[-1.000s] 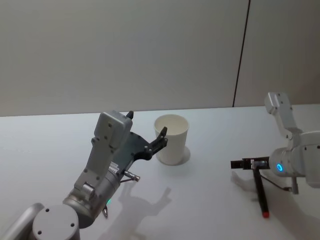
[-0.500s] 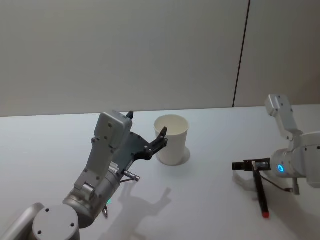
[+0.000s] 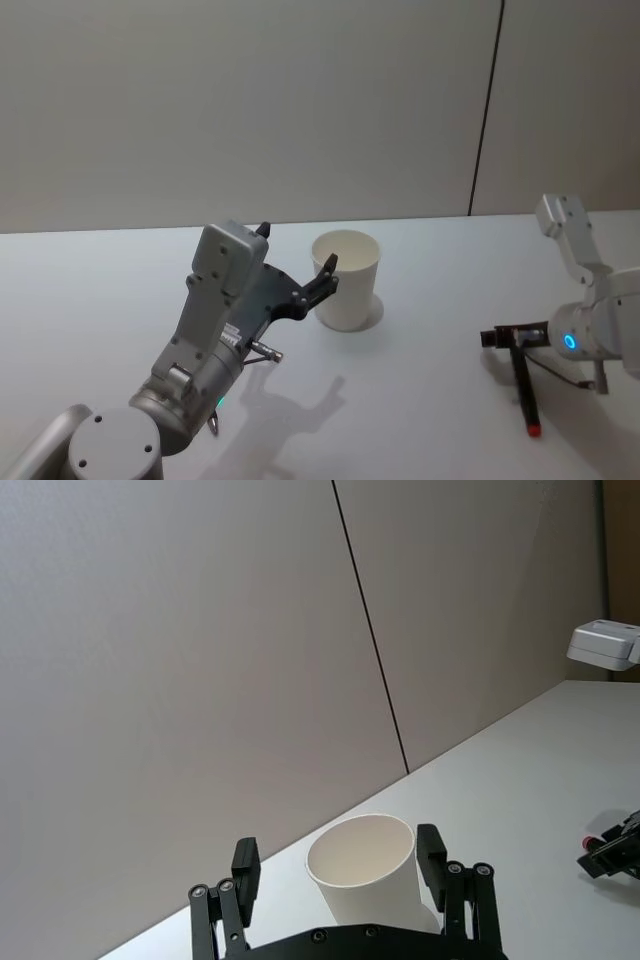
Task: Place the pen into the pen holder.
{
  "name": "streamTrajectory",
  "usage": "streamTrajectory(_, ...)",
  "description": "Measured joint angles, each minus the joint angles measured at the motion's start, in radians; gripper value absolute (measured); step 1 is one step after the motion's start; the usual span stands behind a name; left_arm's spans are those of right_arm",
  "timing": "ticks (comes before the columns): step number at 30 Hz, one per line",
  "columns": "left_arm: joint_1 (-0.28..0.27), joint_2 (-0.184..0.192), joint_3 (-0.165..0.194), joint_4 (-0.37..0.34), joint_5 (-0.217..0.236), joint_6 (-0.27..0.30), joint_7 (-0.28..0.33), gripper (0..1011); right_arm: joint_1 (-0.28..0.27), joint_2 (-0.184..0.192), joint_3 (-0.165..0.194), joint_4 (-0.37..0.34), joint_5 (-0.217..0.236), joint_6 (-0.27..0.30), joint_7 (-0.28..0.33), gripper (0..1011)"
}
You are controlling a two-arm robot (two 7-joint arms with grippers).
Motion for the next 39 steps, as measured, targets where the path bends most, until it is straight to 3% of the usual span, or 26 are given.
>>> streamTrajectory(14, 0.000, 0.000, 0.000, 0.000, 0.000, 0.000, 0.000, 999, -0.005, 0.006, 0.002, 0.011, -0.038, 0.008, 0.030, 180)
streamTrajectory(29, 0.000, 0.000, 0.000, 0.000, 0.000, 0.000, 0.000, 1000, -0.018, 0.011, 0.008, -0.005, -0.065, -0.017, 0.049, 166)
streamTrajectory(39, 0.000, 0.000, 0.000, 0.000, 0.000, 0.000, 0.000, 1000, -0.042, 0.017, 0.012, -0.056, -0.080, -0.103, 0.060, 166)
